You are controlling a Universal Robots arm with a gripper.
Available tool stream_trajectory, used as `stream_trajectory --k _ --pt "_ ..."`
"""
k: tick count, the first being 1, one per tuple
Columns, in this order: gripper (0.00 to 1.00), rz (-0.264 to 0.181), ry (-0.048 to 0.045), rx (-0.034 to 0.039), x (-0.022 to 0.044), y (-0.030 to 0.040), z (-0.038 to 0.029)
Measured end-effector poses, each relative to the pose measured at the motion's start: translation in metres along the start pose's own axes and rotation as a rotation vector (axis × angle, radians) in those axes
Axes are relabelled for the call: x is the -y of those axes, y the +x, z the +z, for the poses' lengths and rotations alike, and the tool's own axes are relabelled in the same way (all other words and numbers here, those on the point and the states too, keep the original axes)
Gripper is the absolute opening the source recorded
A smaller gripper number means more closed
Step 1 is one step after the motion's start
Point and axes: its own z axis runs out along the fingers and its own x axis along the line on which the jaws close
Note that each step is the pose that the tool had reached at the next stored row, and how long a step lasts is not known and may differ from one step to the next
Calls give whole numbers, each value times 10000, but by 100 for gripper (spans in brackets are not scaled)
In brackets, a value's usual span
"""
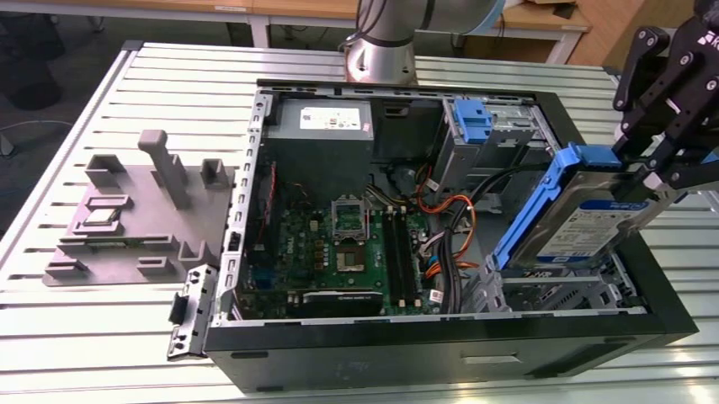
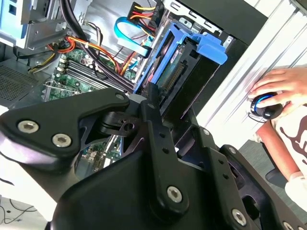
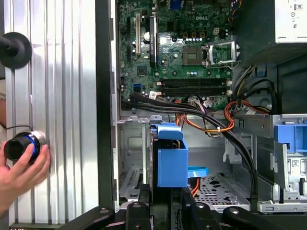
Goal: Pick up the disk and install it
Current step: 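Insert the disk into the insertion slot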
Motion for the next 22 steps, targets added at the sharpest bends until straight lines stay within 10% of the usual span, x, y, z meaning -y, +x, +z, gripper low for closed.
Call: stream_trajectory --k 13,22 --pt "35 0 0 0 1 31 32" --pt "35 0 0 0 1 46 181"
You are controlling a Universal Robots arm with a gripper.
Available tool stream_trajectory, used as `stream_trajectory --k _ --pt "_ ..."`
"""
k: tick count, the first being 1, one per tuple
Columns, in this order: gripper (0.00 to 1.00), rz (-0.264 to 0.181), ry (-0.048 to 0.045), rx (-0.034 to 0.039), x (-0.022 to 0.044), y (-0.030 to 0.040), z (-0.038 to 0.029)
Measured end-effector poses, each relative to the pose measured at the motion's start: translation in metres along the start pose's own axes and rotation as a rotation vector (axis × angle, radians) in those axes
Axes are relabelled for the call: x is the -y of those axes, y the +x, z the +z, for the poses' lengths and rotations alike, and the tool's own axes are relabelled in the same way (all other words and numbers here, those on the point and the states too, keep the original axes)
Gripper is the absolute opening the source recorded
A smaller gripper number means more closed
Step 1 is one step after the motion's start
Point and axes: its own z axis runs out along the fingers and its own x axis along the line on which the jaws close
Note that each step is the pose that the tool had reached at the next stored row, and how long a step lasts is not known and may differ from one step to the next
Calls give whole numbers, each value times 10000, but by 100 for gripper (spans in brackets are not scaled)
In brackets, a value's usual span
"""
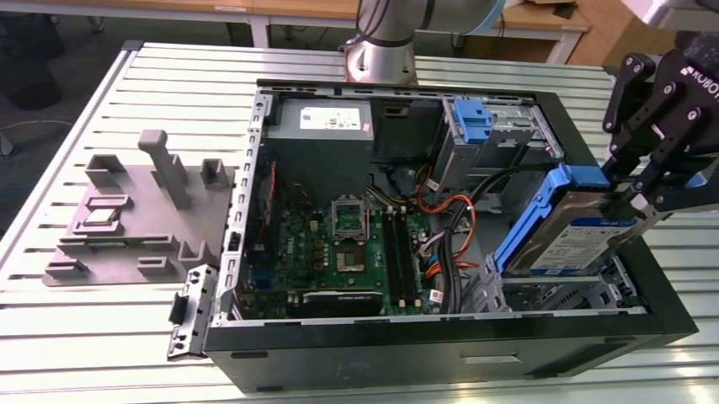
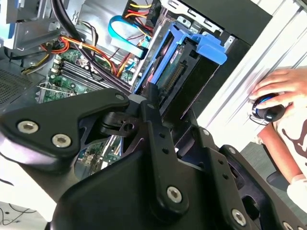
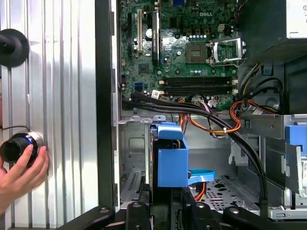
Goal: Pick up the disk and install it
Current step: 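Insert the disk into the insertion slot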
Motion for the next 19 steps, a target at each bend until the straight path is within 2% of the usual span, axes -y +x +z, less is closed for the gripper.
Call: stream_trajectory --k 9,16,17,18,19 --pt "35 0 0 2 0 12 160" --pt "35 0 0 -2 0 12 160" --pt "36 0 1 -2 0 12 160" --pt "42 0 0 -1 0 12 160" --pt "42 0 0 1 0 12 162"
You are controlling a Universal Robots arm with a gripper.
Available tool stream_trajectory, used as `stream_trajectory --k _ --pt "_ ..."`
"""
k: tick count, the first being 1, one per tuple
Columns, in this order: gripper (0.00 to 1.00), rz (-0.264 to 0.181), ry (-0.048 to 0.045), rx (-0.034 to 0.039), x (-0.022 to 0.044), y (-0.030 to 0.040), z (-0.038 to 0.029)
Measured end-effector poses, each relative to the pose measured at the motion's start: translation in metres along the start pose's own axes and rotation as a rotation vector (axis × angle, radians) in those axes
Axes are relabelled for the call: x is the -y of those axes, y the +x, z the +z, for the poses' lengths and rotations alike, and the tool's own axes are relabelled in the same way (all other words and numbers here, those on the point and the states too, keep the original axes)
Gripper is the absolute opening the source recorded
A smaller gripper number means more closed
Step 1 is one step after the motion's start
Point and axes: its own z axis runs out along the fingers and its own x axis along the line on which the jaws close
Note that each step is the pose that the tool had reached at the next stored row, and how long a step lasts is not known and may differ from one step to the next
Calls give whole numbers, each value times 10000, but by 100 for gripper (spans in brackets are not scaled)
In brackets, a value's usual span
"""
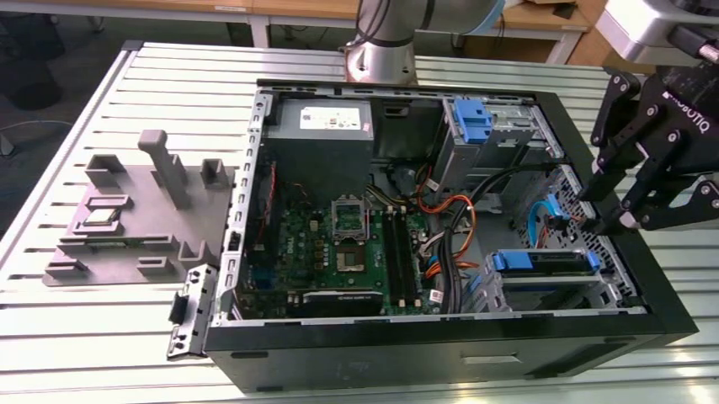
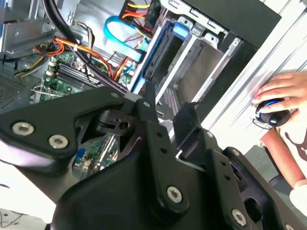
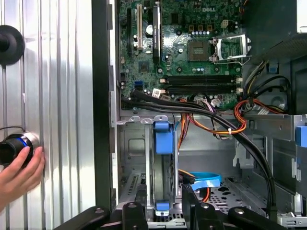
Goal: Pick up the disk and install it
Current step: 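Insert the disk into the insertion slot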
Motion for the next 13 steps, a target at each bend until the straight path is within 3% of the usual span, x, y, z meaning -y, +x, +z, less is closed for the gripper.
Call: stream_trajectory --k 5,13 --pt "42 -2 1 2 -1 0 11" --pt "42 1 67 9 -49 0 165"
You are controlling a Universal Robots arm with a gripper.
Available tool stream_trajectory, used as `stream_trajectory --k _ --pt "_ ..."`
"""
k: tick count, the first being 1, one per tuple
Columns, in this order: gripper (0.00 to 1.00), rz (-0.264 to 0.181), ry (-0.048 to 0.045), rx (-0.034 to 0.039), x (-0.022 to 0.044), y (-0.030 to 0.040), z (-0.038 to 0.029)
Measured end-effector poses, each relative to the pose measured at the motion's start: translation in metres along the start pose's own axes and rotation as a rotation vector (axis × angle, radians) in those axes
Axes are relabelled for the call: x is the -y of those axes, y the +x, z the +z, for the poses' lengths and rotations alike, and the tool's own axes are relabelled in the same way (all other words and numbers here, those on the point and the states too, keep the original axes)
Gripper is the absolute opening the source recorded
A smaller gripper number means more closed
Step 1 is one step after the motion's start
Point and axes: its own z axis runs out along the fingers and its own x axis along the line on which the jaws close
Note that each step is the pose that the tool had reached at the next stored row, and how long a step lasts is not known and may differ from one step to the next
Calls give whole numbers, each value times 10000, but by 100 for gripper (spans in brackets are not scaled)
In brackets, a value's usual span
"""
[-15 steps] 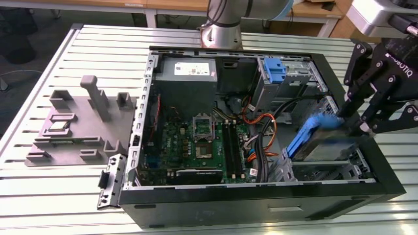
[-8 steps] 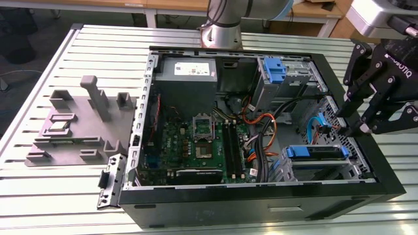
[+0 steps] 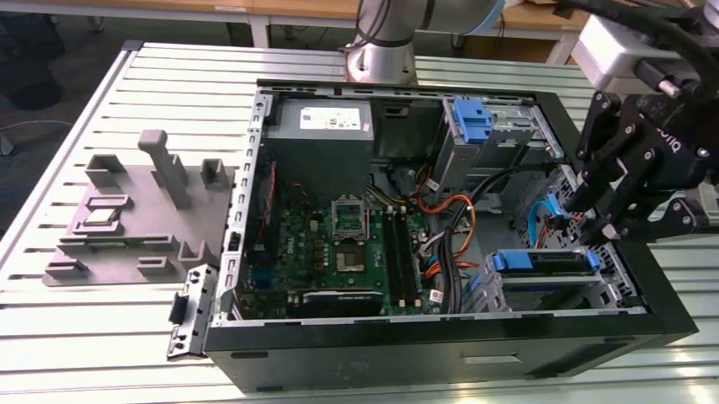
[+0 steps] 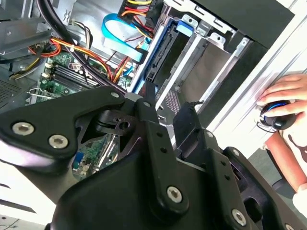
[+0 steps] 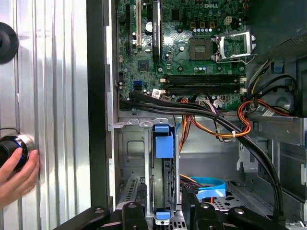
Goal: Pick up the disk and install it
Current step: 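Insert the disk into the insertion slot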
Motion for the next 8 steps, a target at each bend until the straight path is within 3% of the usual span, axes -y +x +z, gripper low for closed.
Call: stream_trajectory --k 8 --pt "42 -1 2 -13 -16 -27 119"
